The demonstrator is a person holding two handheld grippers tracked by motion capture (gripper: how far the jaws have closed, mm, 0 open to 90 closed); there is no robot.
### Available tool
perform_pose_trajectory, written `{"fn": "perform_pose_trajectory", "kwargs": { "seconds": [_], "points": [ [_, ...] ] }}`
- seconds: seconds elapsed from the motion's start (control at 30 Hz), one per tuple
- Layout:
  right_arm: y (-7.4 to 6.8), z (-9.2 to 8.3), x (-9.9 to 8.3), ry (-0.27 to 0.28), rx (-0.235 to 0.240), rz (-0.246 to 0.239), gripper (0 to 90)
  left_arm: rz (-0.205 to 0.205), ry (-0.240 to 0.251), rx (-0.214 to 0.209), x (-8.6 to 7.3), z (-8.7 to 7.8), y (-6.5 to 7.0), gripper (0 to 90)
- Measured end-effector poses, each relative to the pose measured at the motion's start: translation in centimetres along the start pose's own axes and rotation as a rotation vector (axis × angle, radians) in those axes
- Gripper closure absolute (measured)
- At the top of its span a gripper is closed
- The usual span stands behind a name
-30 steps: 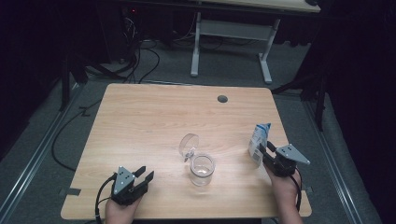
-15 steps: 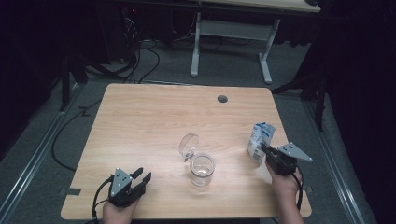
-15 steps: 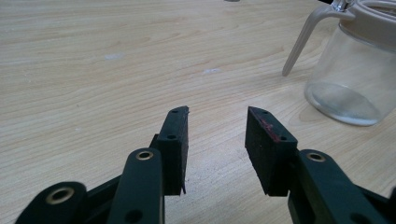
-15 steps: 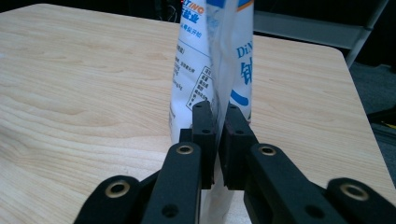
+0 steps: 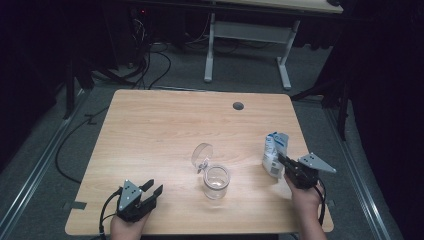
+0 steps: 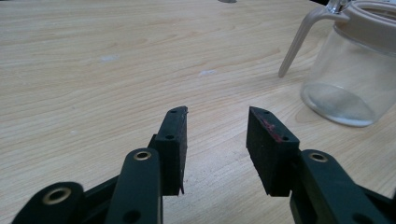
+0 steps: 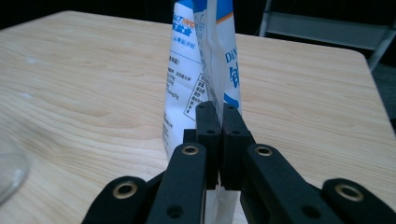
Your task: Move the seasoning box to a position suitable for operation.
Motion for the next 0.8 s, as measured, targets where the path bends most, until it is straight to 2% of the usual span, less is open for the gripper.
{"fn": "perform_pose_trajectory", "kwargs": {
  "seconds": [0.1,0.27,0.37,0.57,0.8],
  "points": [
    [-0.3,-0.4,0.1,0.003,0.032,0.018,89.3,0.002,0.010,-0.014,0.2,0.1,0.2,57.9],
    [-0.9,-1.2,0.2,0.011,0.055,0.010,89.3,0.013,0.018,-0.027,0.6,0.6,0.5,57.9],
    [-1.3,-1.8,0.1,0.006,0.085,0.012,89.3,0.016,0.023,-0.048,0.9,1.2,0.9,57.7],
    [-2.3,-2.7,-0.2,-0.001,0.115,0.002,89.3,0.029,0.041,-0.084,1.5,2.3,1.7,57.7],
    [-3.3,-2.4,-0.6,-0.035,0.132,-0.001,89.3,0.041,0.055,-0.093,1.8,2.6,1.5,57.7]
  ]
}}
Point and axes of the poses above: each handheld gripper's, and its own axes: z roughly forward along the jaws, x roughly out of its top, y roughly to its right, the point moved 5 cm from there along z, roughly forward along the jaws, and after that the axes turned 9 degrees about z, right-handed, at the moved point
